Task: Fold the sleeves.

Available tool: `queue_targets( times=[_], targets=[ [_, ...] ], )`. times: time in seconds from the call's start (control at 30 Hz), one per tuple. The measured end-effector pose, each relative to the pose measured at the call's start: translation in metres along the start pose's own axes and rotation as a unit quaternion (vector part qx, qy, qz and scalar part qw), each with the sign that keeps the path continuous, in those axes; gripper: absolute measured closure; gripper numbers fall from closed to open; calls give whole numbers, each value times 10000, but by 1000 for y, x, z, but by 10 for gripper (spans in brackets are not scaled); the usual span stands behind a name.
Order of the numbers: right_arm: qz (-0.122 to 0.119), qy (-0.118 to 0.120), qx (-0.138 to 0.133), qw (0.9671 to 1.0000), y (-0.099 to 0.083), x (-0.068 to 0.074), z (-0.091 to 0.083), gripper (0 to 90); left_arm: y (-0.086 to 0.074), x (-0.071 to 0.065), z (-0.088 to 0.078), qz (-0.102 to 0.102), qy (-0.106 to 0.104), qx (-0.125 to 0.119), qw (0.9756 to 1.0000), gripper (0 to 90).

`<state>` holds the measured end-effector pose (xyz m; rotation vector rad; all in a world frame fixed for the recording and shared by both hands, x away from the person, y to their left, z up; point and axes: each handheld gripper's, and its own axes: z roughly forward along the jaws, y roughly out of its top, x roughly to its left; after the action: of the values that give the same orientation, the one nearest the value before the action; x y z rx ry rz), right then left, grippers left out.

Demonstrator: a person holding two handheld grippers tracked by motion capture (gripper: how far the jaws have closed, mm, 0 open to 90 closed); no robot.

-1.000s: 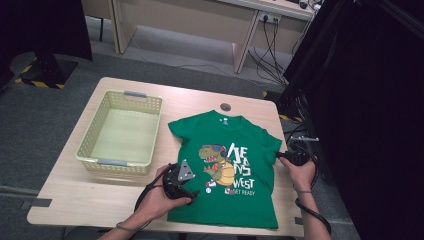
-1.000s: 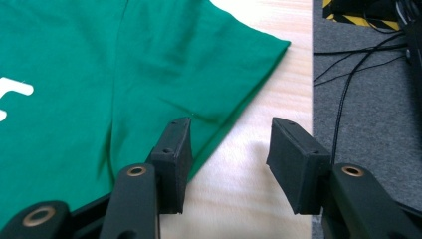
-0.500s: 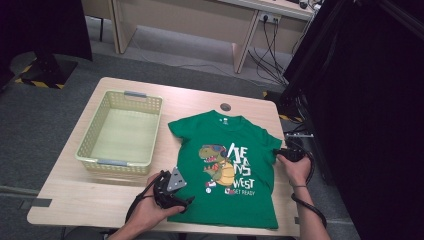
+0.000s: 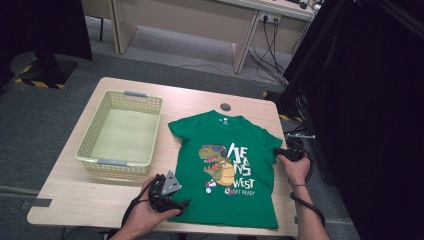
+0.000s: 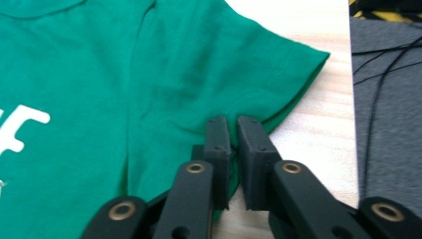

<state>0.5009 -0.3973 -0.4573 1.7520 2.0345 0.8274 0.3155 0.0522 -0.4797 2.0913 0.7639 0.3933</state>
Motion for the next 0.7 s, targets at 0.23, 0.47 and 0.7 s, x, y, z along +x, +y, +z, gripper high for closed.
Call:
queue_targets(
  times=[0.23,0.47,0.7],
  targets=[
    [-36,-136,25,9999,3,4,-1,881,-1,0,-1,5,55,5,10000,124],
    [-447,-483,-270,9975,7,19,-13,882,-1,0,0,-19,88,36,10000,122],
    [-730,-547,-506,9945,13,35,-24,881,-1,-1,-1,-7,110,38,9999,122]
  ],
)
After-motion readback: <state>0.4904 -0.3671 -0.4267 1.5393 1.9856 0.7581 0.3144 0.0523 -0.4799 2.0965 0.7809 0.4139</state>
